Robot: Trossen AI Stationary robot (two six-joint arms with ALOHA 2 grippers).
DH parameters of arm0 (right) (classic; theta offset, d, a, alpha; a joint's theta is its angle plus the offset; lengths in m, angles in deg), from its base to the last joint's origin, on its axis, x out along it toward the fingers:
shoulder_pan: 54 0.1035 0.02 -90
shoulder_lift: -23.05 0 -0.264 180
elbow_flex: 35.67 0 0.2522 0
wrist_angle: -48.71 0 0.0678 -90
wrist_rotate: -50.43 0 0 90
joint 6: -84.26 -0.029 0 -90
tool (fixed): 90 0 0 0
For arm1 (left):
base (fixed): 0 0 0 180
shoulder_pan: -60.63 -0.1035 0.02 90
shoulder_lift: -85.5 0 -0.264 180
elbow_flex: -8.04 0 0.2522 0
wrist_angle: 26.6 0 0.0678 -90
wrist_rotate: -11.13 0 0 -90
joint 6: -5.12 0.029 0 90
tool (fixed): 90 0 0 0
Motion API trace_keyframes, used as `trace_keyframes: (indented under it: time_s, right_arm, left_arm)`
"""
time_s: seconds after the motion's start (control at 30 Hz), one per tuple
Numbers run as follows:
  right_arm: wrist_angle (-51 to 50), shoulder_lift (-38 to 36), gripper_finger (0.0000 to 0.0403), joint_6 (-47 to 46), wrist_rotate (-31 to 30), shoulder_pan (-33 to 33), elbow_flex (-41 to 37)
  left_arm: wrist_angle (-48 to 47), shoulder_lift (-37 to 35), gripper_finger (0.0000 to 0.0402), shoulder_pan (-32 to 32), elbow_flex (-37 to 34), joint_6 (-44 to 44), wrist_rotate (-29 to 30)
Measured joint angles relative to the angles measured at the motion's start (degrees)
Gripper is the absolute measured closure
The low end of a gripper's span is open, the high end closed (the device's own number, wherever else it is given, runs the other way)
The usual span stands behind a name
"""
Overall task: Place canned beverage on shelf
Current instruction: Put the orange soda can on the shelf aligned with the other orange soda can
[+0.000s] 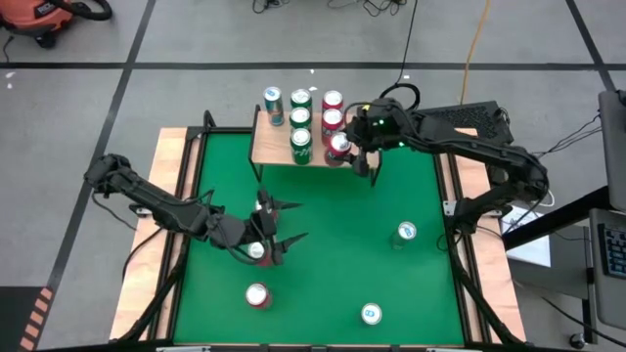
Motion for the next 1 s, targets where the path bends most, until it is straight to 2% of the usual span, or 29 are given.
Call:
trace_keyframes:
  time_s: [0.47, 1.0]
  right_arm:
    - [1.45, 5.87, 0.0108, 2.69, 0.55, -2.41, 0.0]
    - [2.31, 6.14, 0.0081, 2.75, 0.53, -3.0, 0.0]
  left_arm:
    - [-1.98, 0.4, 0.0071, 0.64, -0.02, -2.6, -1.05]
    - [-2.92, 0.4, 0.0071, 0.9, -0.02, -3.45, -1.16]
